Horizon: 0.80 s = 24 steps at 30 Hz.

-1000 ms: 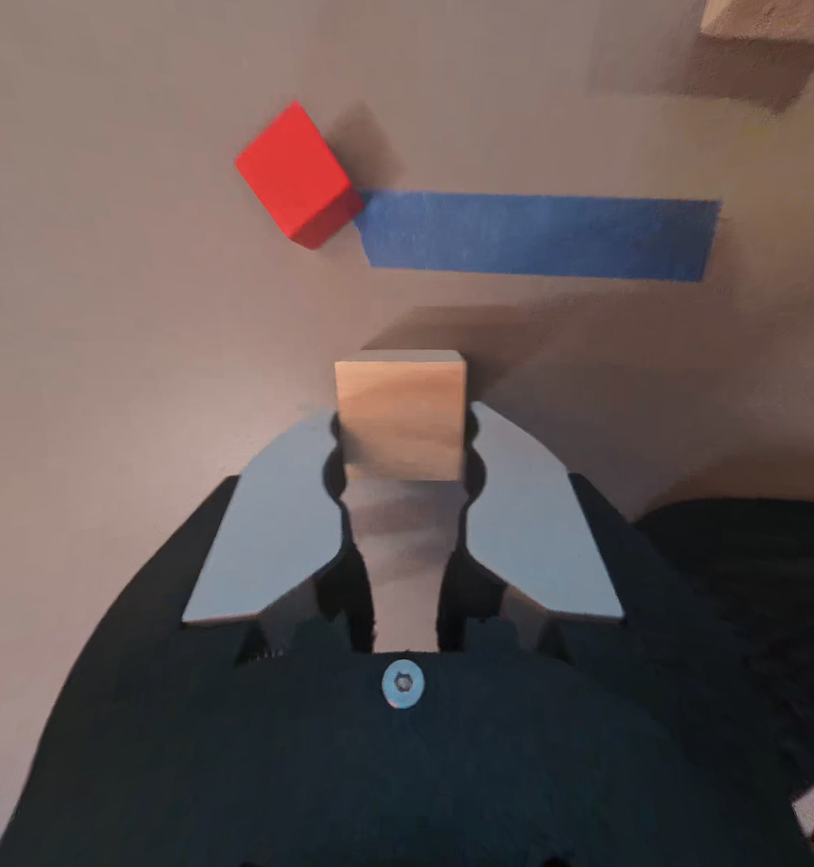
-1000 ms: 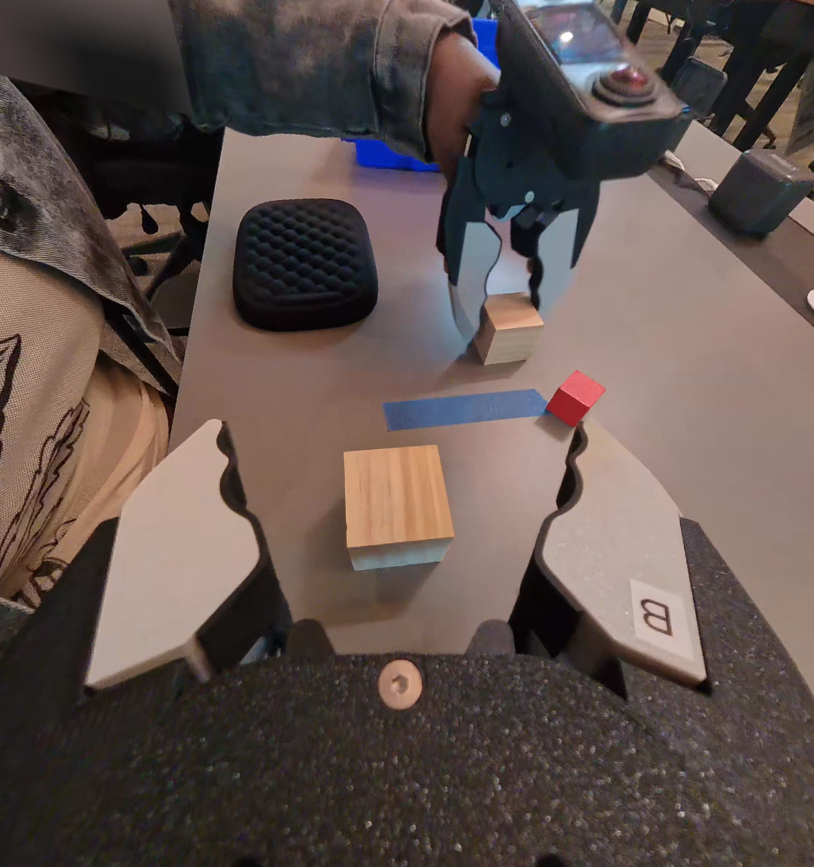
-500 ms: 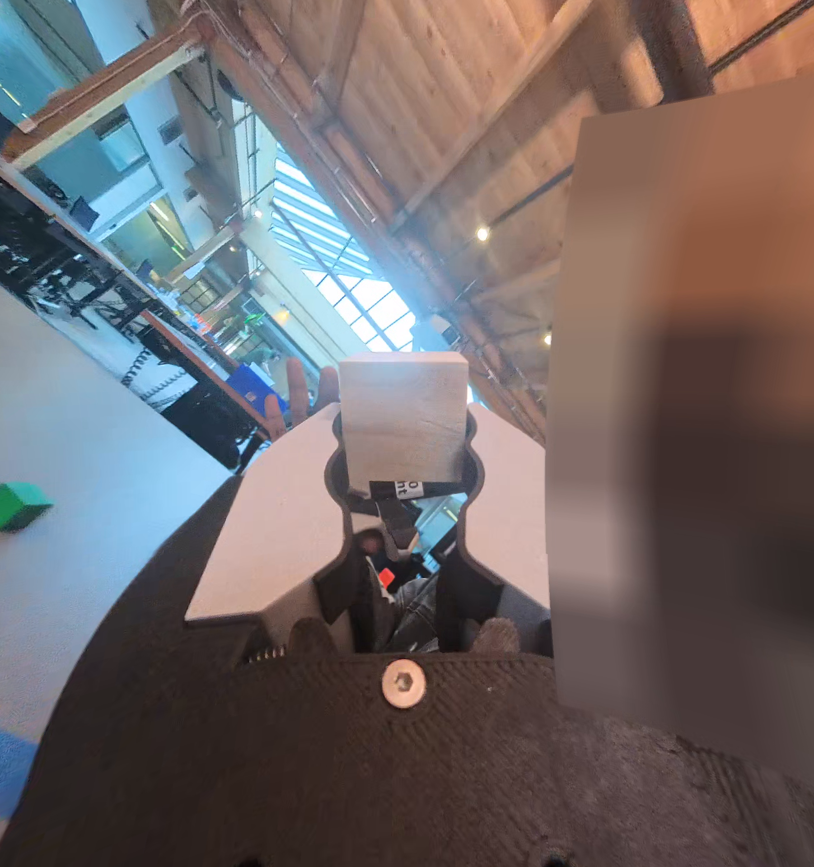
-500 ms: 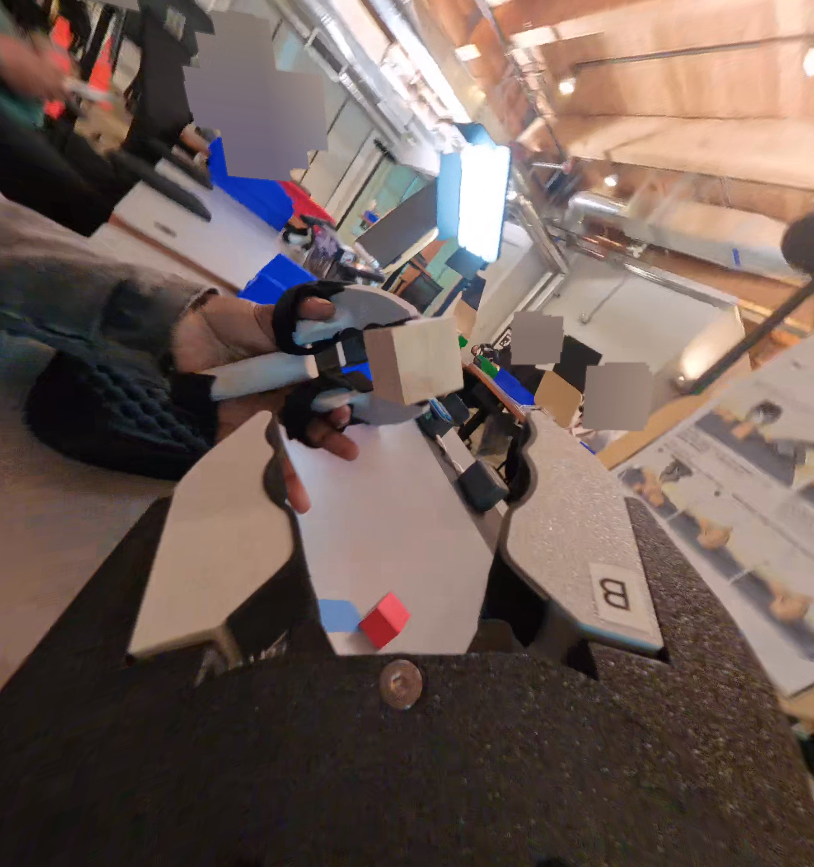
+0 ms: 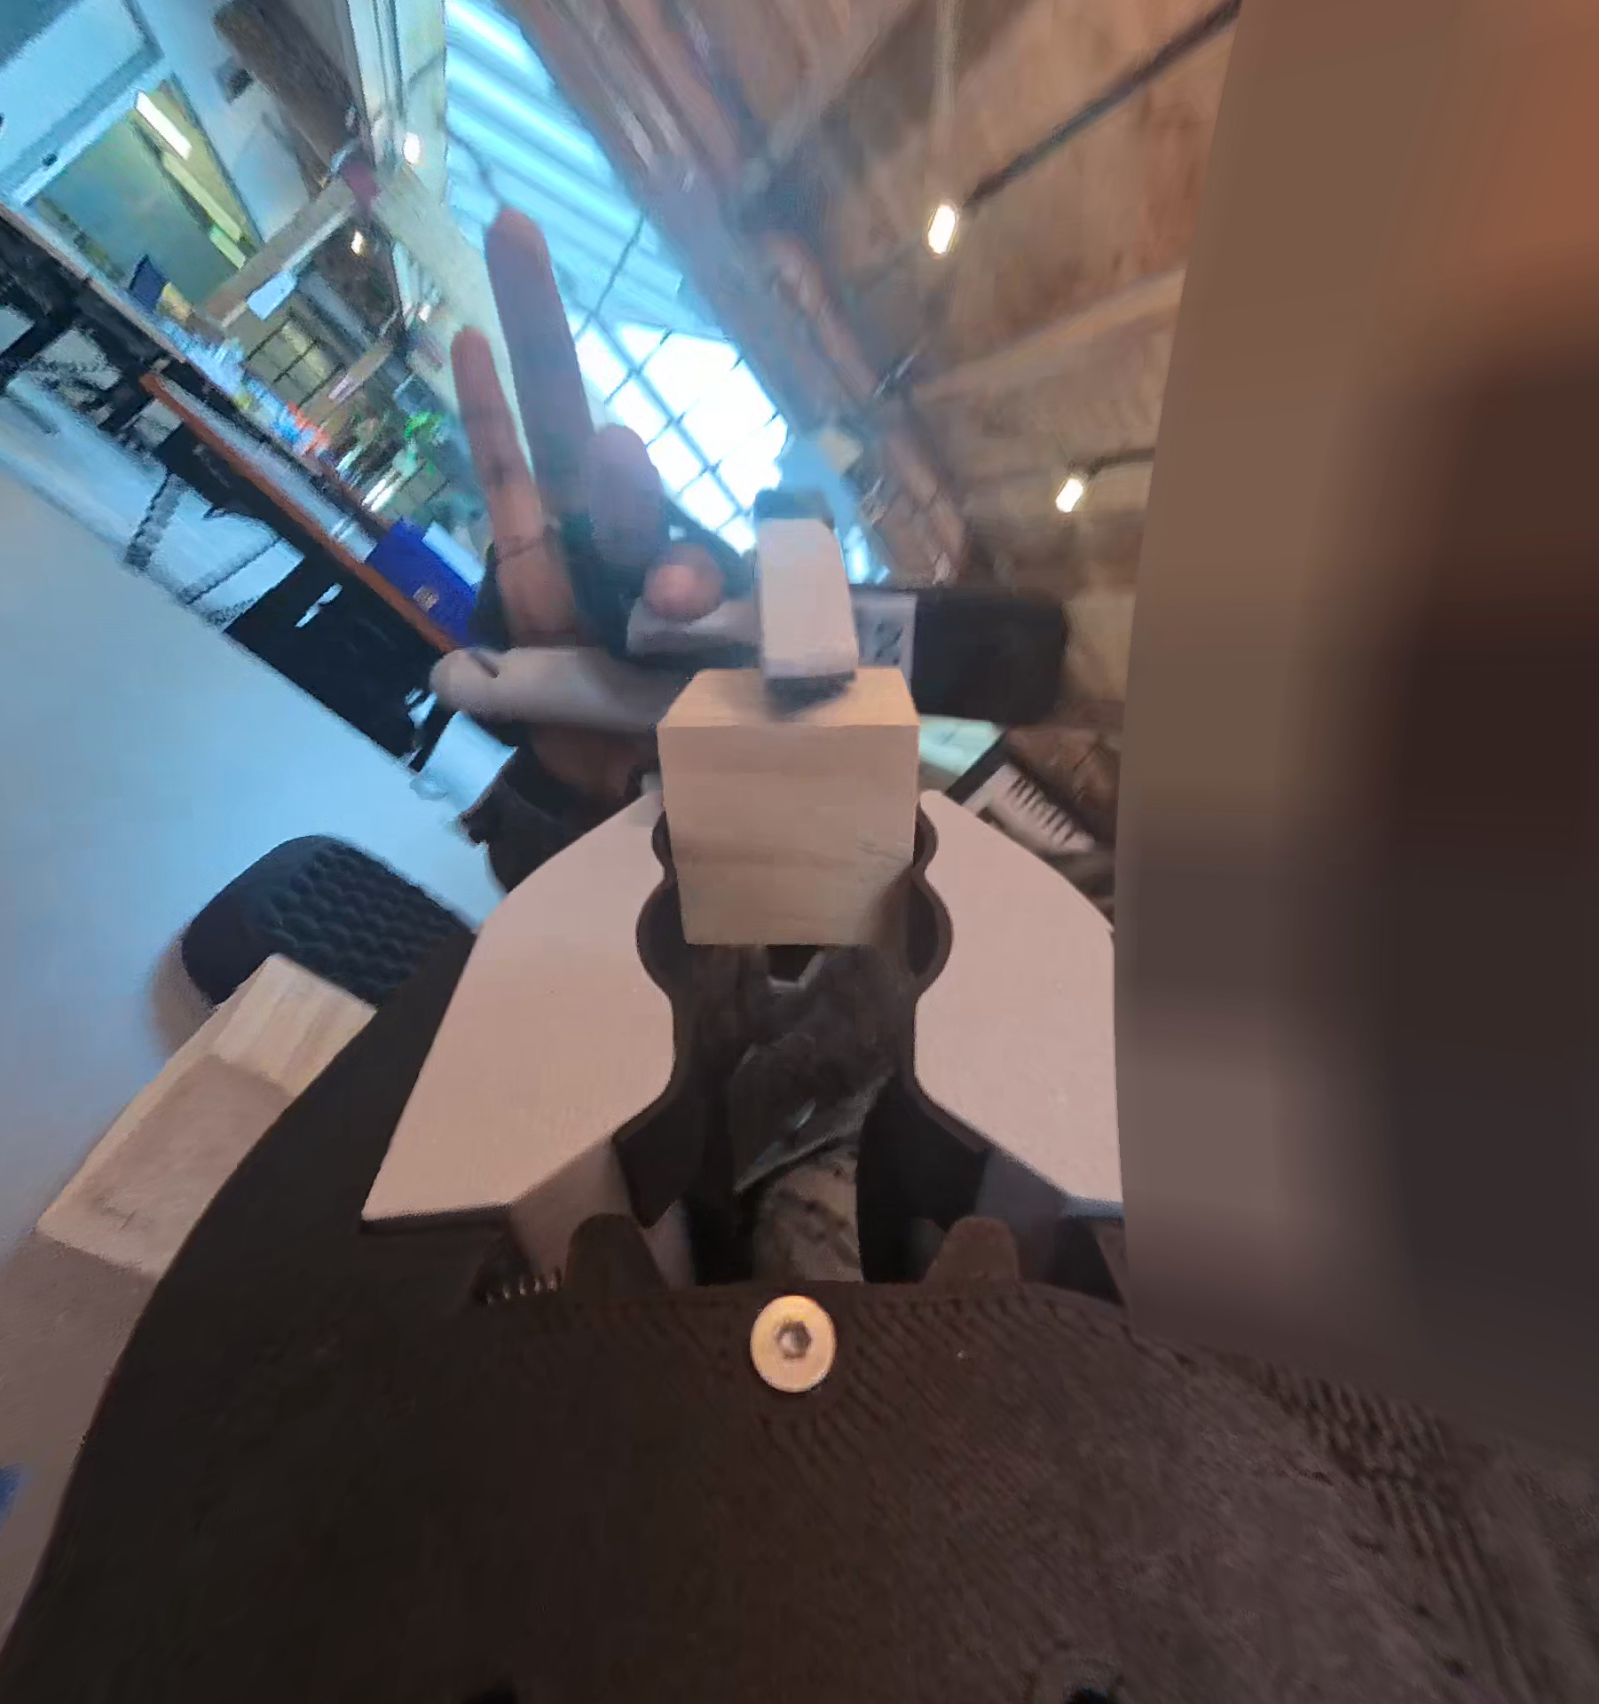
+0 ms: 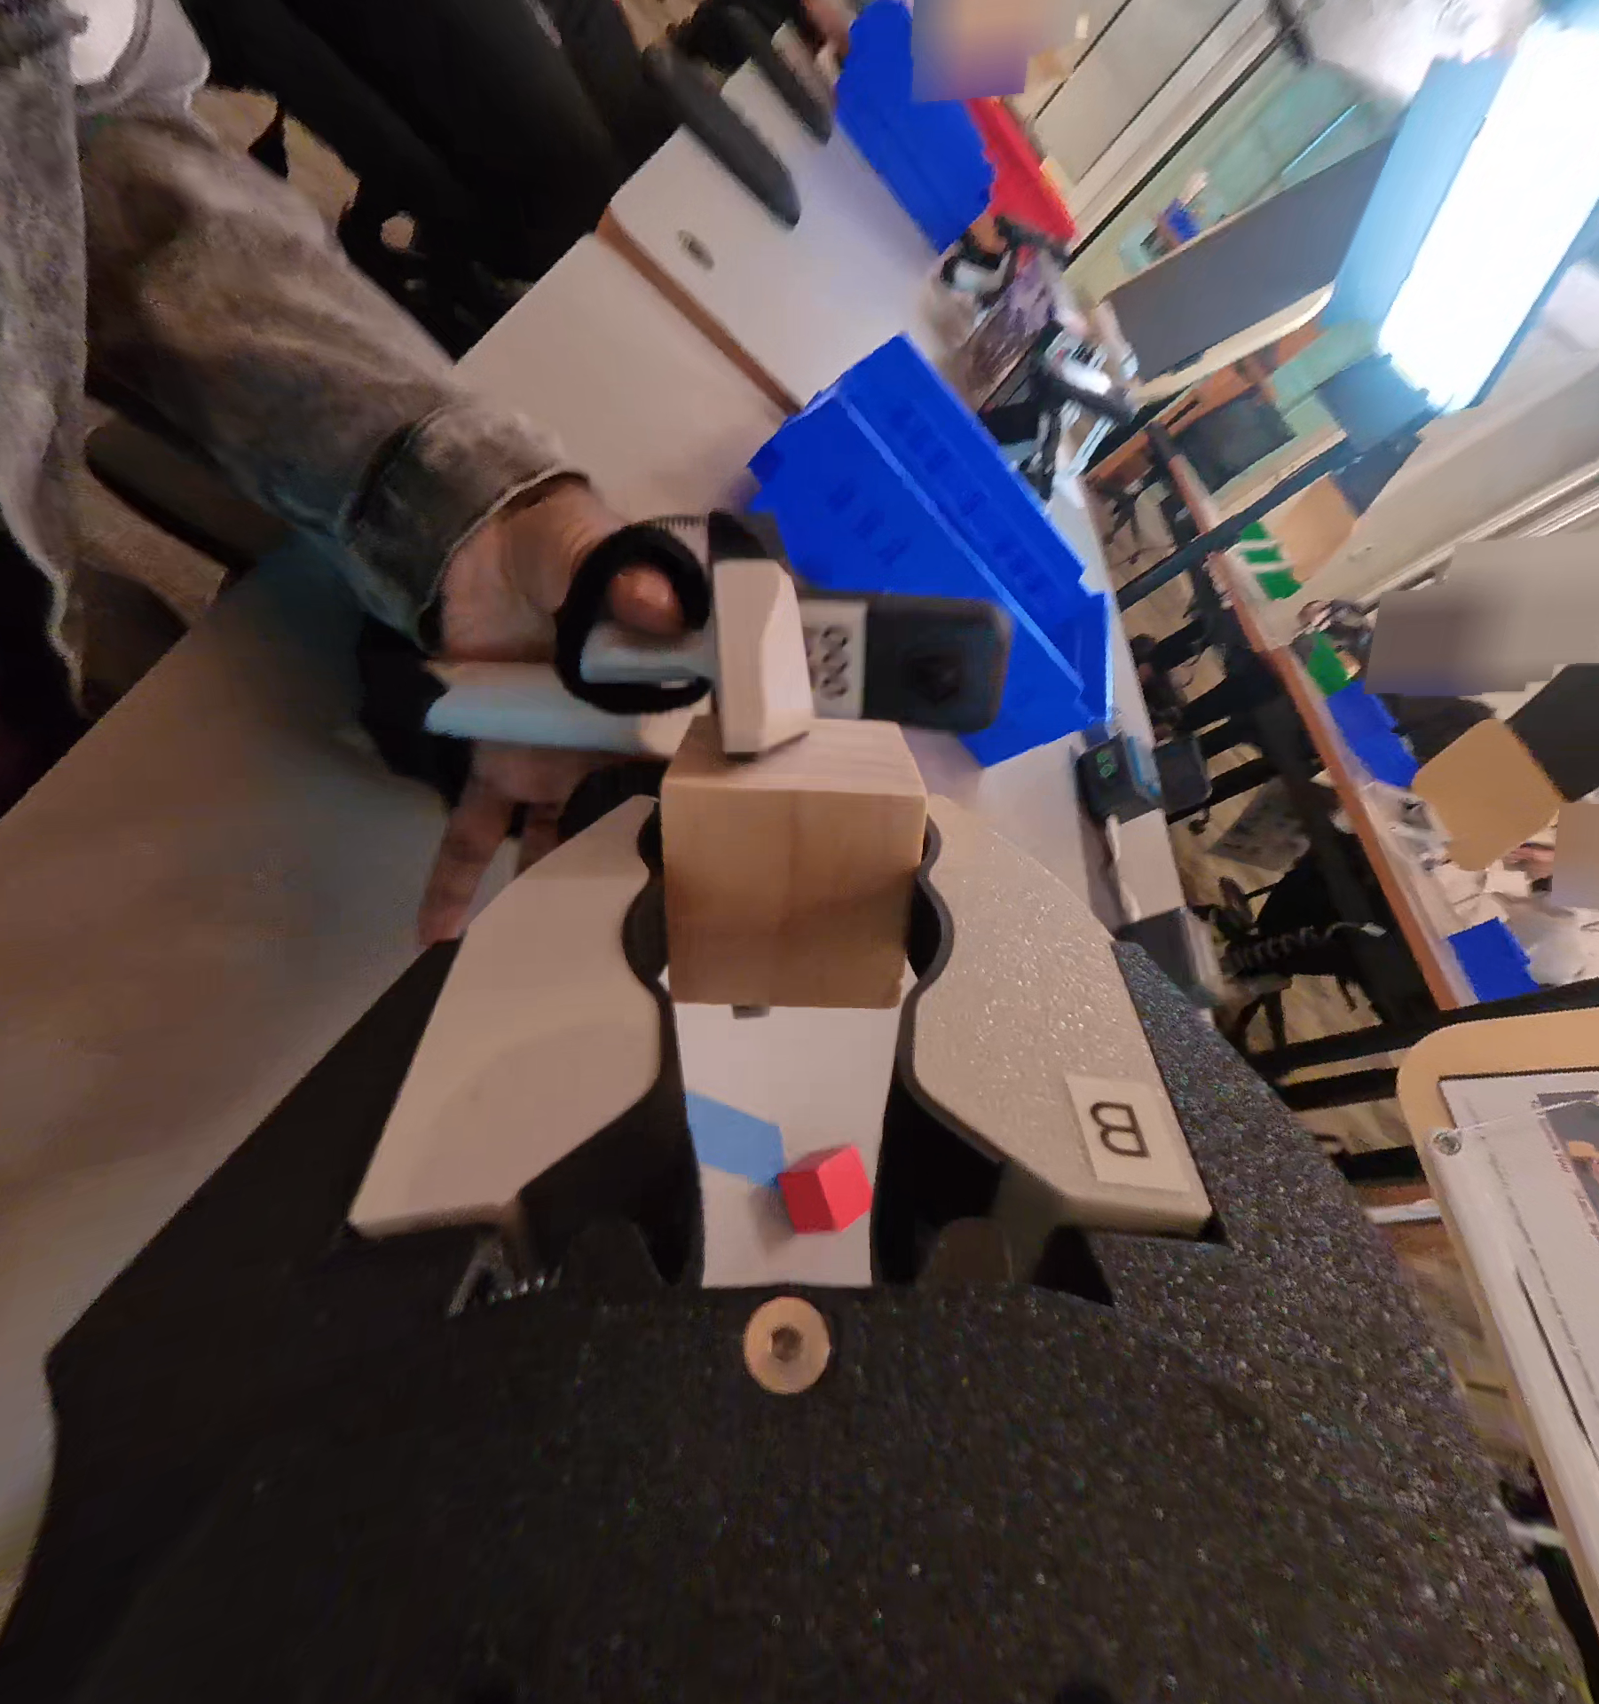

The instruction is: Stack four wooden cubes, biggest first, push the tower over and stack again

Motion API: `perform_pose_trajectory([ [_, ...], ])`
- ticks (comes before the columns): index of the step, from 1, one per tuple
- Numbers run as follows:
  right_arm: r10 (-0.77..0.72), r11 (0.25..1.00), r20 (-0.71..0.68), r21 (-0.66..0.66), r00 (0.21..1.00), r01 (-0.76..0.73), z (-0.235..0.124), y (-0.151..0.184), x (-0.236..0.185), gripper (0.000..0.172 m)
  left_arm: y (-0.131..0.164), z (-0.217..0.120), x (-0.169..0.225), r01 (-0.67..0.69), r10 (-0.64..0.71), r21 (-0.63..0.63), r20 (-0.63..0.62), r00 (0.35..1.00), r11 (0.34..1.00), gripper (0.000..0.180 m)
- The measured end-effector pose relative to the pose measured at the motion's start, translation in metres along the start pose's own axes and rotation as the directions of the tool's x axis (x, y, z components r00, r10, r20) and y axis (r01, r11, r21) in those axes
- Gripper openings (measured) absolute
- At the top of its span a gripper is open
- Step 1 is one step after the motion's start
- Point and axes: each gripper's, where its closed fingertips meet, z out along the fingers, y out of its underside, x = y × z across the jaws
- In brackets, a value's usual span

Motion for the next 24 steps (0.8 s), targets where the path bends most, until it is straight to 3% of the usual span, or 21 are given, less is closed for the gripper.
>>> perform_pose_trajectory([
  [1,0.008,0.999,0.016,-0.038,1.000,-0.008,-0.003,0.005,-0.001,0.050,0.004,-0.001,-0.001,-0.059,0.061,-0.066,0.022,0.998,0.996,0.048],
  [4,0.068,0.982,0.058,-0.179,0.996,-0.057,-0.019,0.023,-0.001,0.049,0.009,-0.016,-0.012,-0.305,0.351,-0.275,0.136,0.927,0.912,0.071],
  [5,0.110,0.963,0.078,-0.256,0.991,-0.087,-0.026,0.034,-0.002,0.049,0.005,-0.025,-0.023,-0.405,0.489,-0.348,0.199,0.849,0.845,0.085],
  [7,0.223,0.894,0.133,-0.422,0.966,-0.148,-0.039,0.058,-0.013,0.049,-0.001,-0.045,-0.039,-0.571,0.729,-0.482,0.253,0.636,0.665,0.110],
  [9,0.359,0.782,0.149,-0.587,0.921,-0.209,-0.052,0.080,-0.028,0.049,-0.005,-0.051,-0.043,-0.691,0.848,-0.496,0.240,0.473,0.526,0.125],
  [10,0.427,0.721,0.143,-0.650,0.893,-0.241,-0.056,0.088,-0.035,0.049,-0.003,-0.051,-0.043,-0.727,0.870,-0.480,0.228,0.437,0.491,0.126],
  [13,0.562,0.589,0.119,-0.752,0.818,-0.295,-0.059,0.100,-0.053,0.049,0.004,-0.048,-0.048,-0.731,0.851,-0.436,0.235,0.470,0.524,0.126],
  [17,0.602,0.480,0.108,-0.841,0.791,-0.250,-0.061,0.109,-0.069,0.050,0.002,-0.049,-0.049,-0.722,0.849,-0.448,0.254,0.463,0.527,0.126],
  [24,0.641,0.362,0.124,-0.919,0.758,-0.156,-0.063,0.114,-0.084,0.050,0.002,-0.049,-0.047,-0.728,0.853,-0.444,0.254,0.457,0.522,0.126],
])
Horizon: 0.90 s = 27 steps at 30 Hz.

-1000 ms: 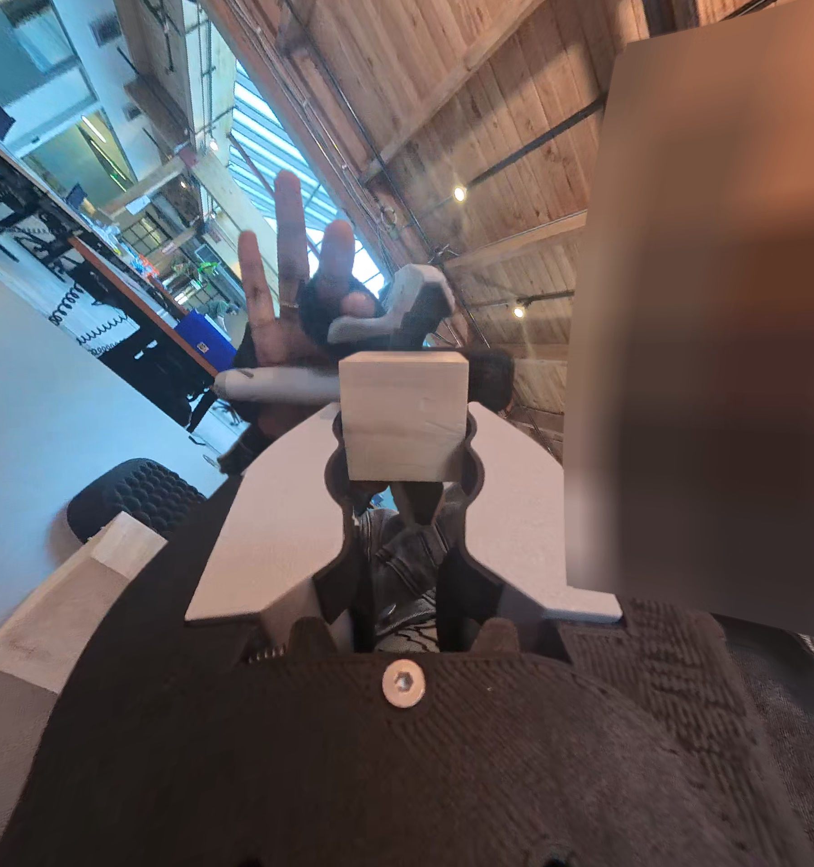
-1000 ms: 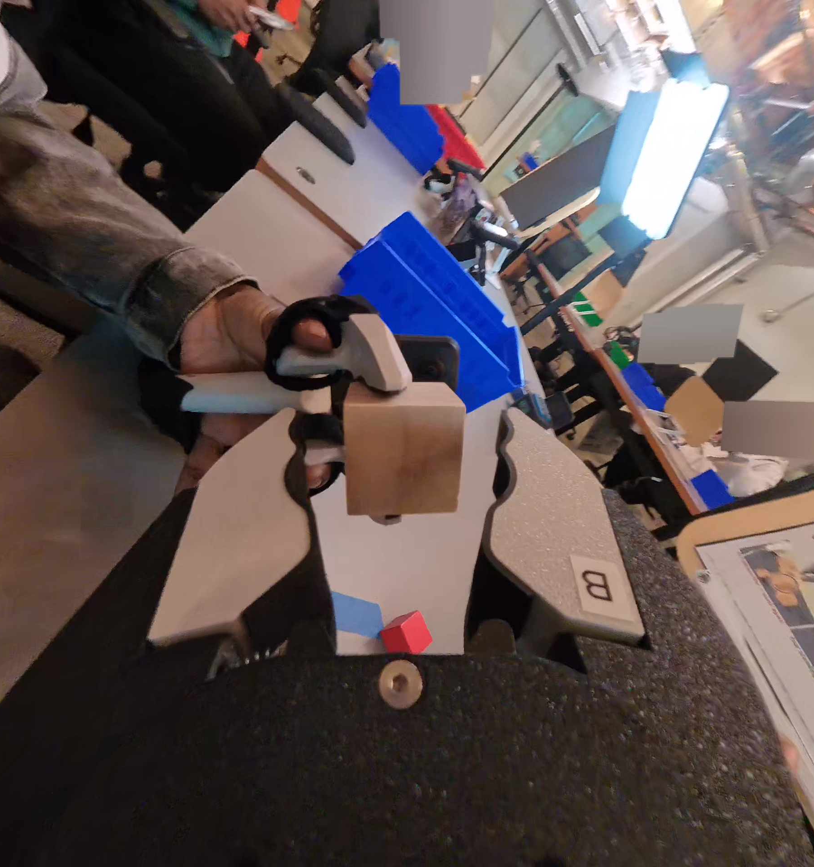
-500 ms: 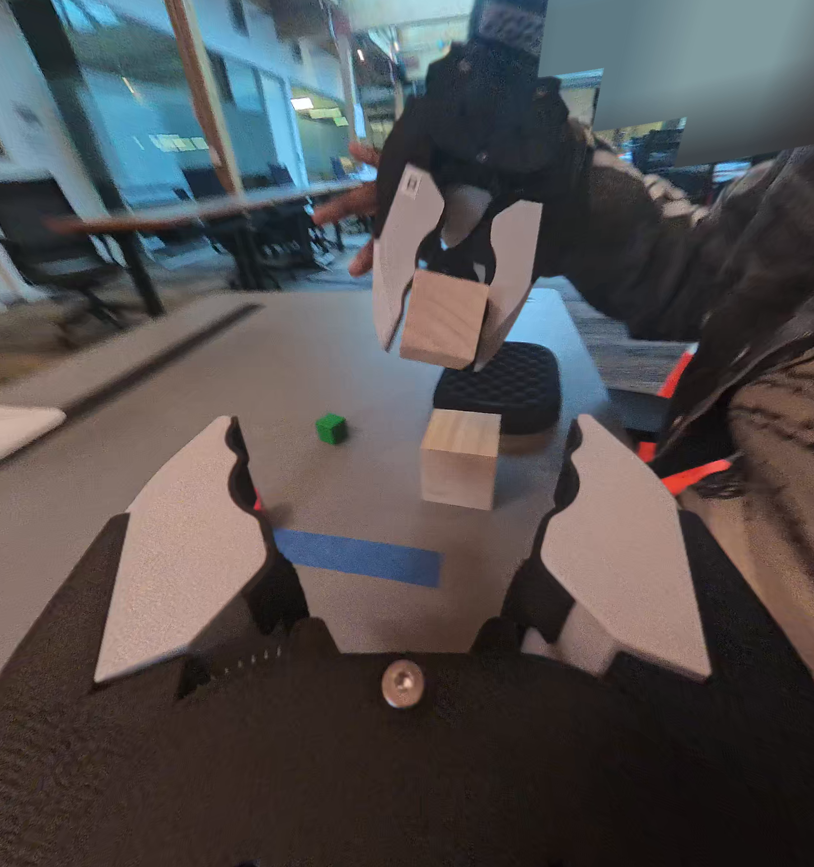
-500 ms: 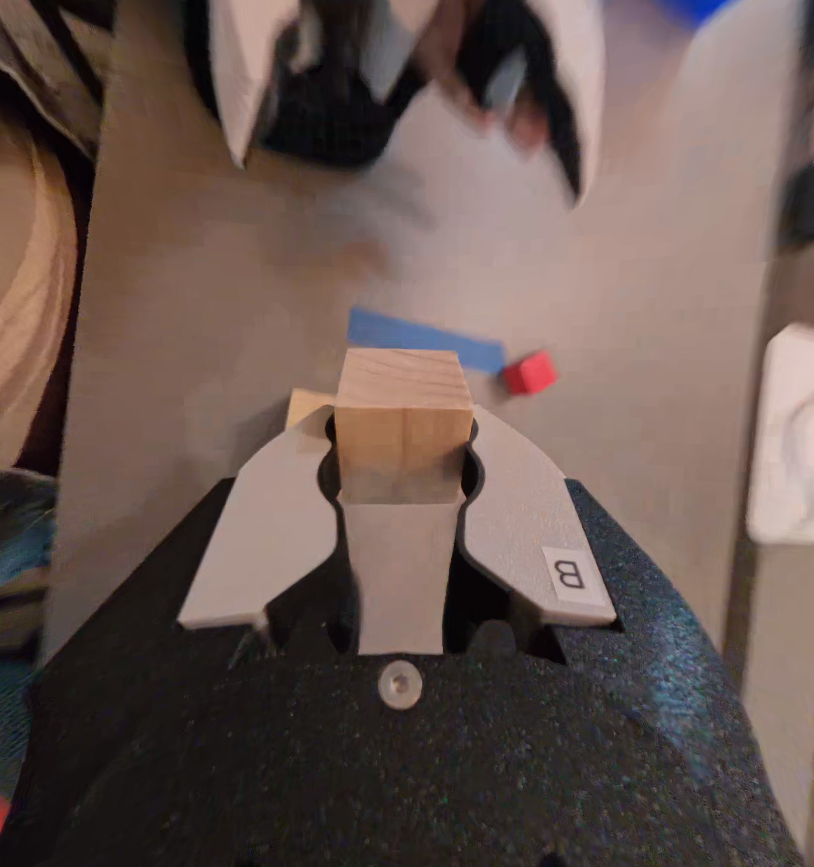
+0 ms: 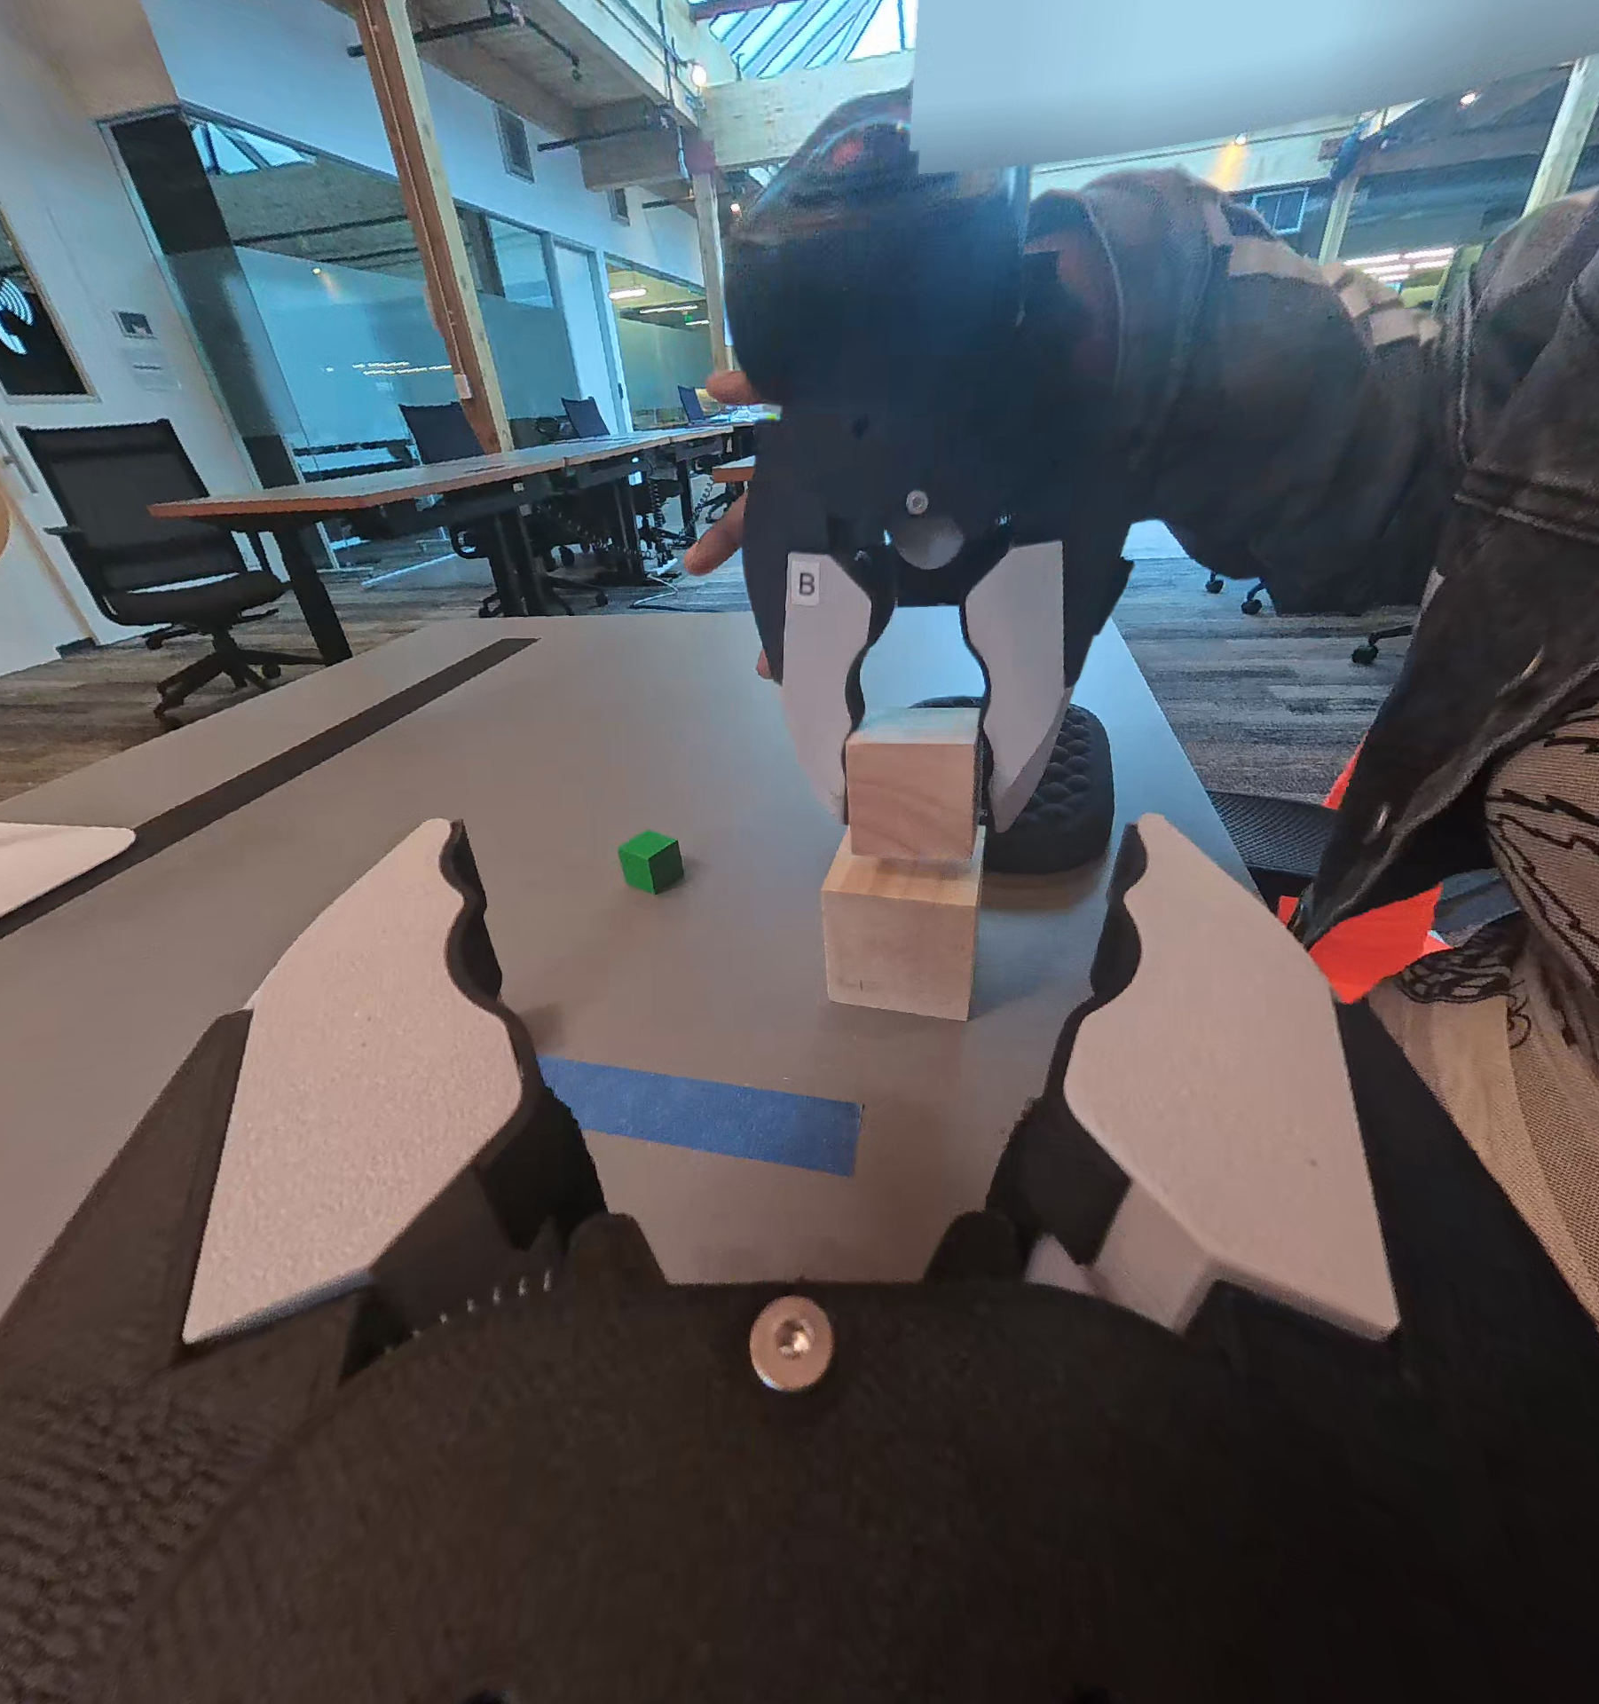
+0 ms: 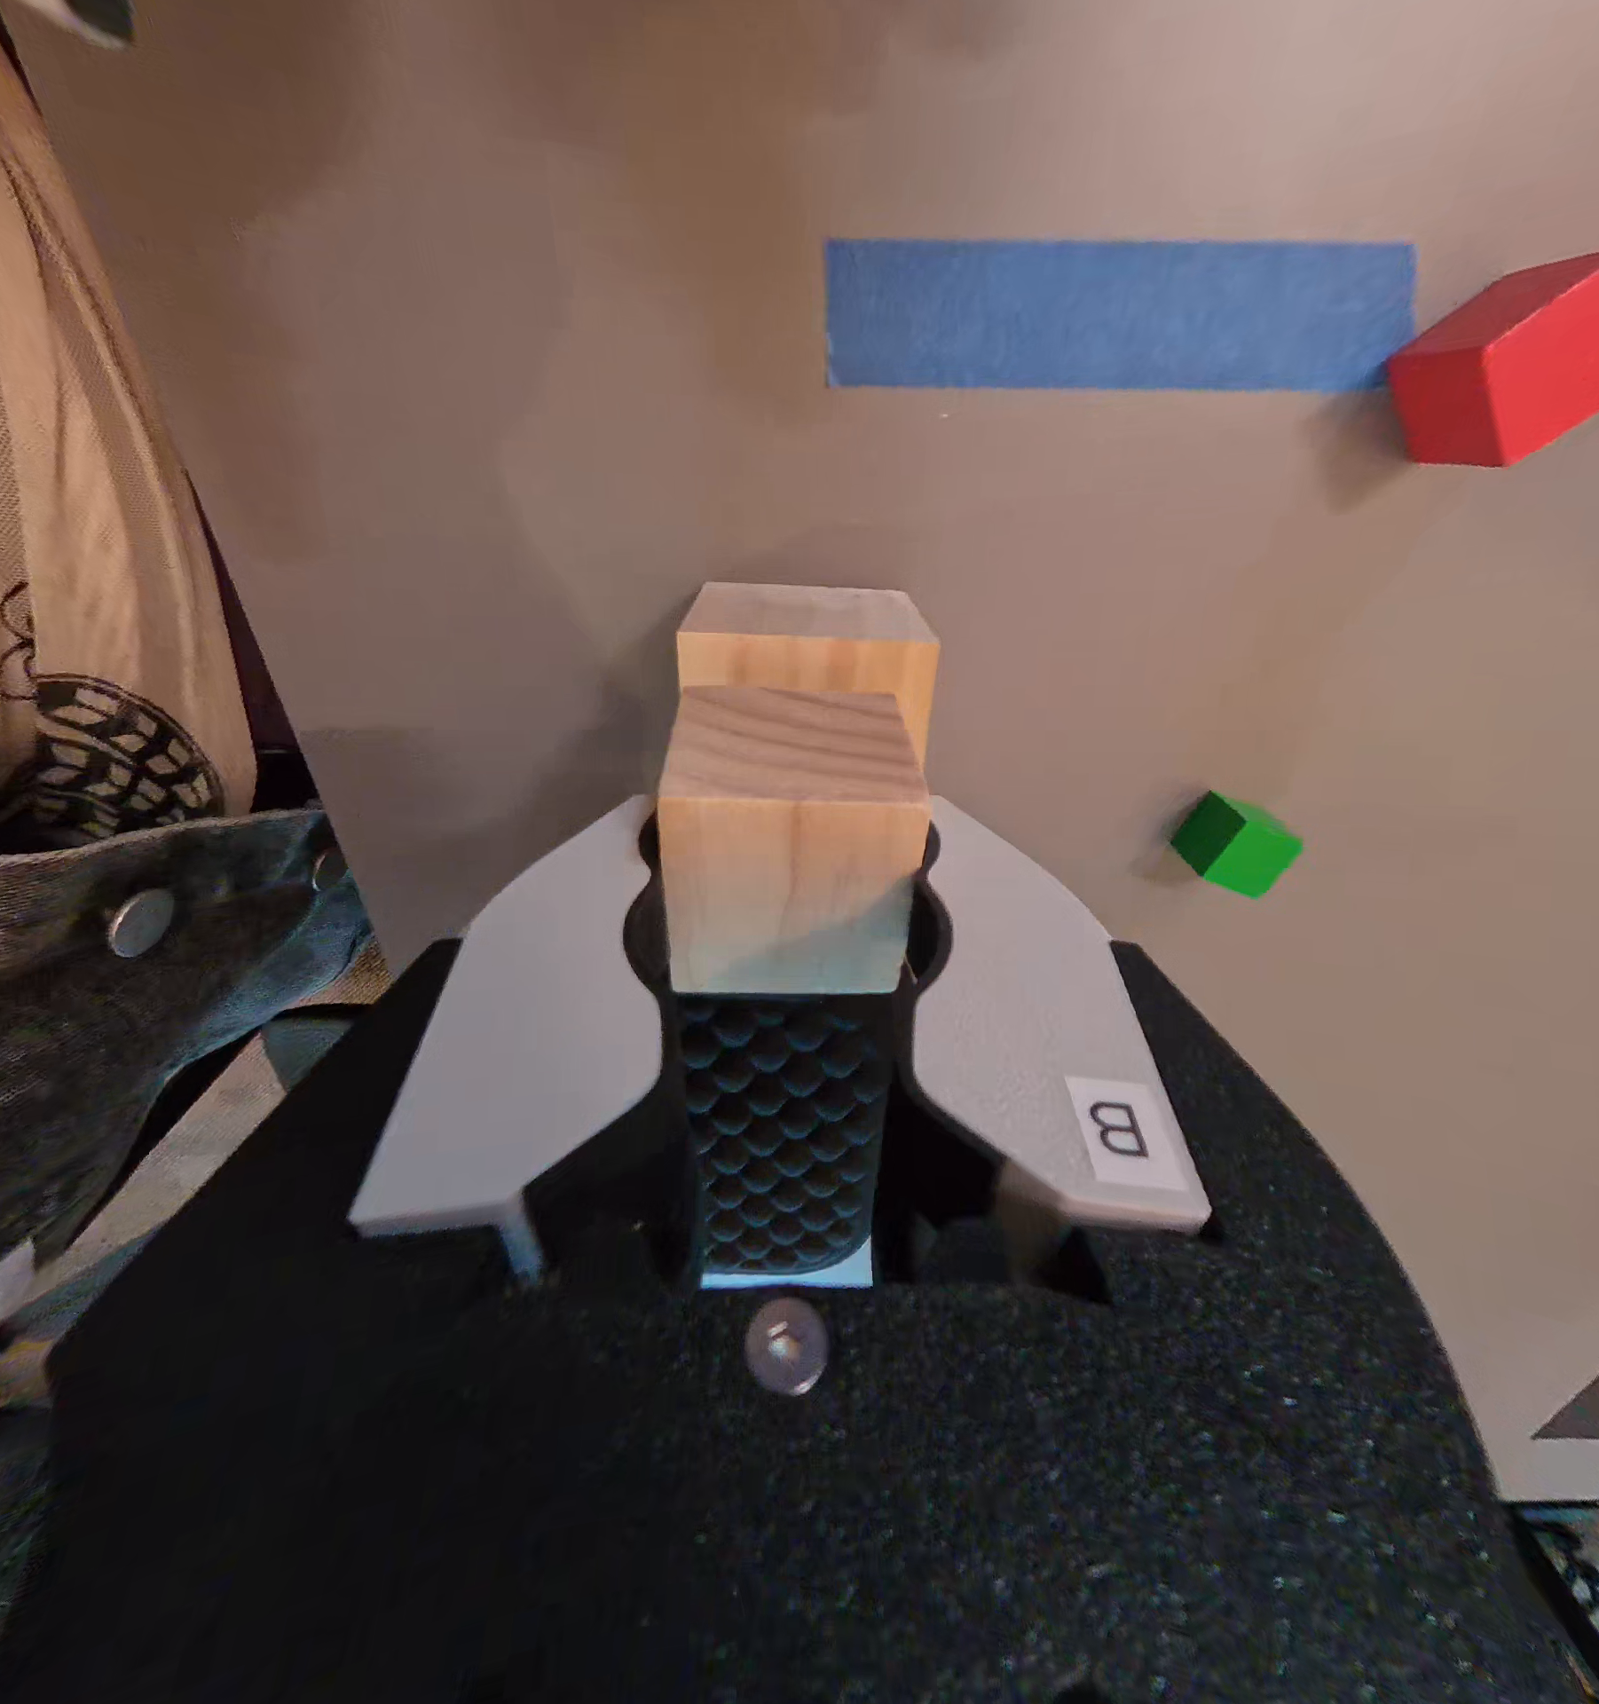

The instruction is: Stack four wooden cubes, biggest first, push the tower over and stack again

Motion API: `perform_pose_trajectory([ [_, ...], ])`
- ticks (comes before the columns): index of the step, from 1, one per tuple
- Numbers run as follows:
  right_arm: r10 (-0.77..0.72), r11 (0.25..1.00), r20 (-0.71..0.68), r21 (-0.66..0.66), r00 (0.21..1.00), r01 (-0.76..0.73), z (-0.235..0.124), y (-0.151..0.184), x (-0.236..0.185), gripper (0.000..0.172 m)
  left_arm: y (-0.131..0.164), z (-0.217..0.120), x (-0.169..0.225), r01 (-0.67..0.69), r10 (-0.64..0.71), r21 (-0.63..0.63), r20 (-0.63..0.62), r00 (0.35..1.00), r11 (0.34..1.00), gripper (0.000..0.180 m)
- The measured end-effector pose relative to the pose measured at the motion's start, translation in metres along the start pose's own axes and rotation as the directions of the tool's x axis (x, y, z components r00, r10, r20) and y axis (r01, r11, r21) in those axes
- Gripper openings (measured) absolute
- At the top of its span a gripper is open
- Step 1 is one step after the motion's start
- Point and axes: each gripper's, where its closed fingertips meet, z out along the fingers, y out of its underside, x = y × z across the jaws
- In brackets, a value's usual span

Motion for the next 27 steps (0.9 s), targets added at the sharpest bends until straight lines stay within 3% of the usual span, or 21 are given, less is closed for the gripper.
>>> perform_pose_trajectory([
  [17,0.014,1.000,0.025,0.007,1.000,-0.014,0.006,-0.006,0.001,0.047,0.003,0.002,0.000,0.005,-0.005,-0.022,-0.002,1.000,1.000,0.126],
  [23,0.026,0.999,0.027,0.018,0.999,-0.026,0.005,-0.007,0.001,0.052,0.004,0.002,-0.001,0.007,-0.007,-0.024,-0.003,1.000,1.000,0.126],
  [27,0.034,0.994,0.068,0.097,0.997,-0.040,-0.003,-0.013,-0.004,0.065,0.004,0.002,-0.001,0.007,-0.007,-0.026,-0.004,1.000,1.000,0.126],
])
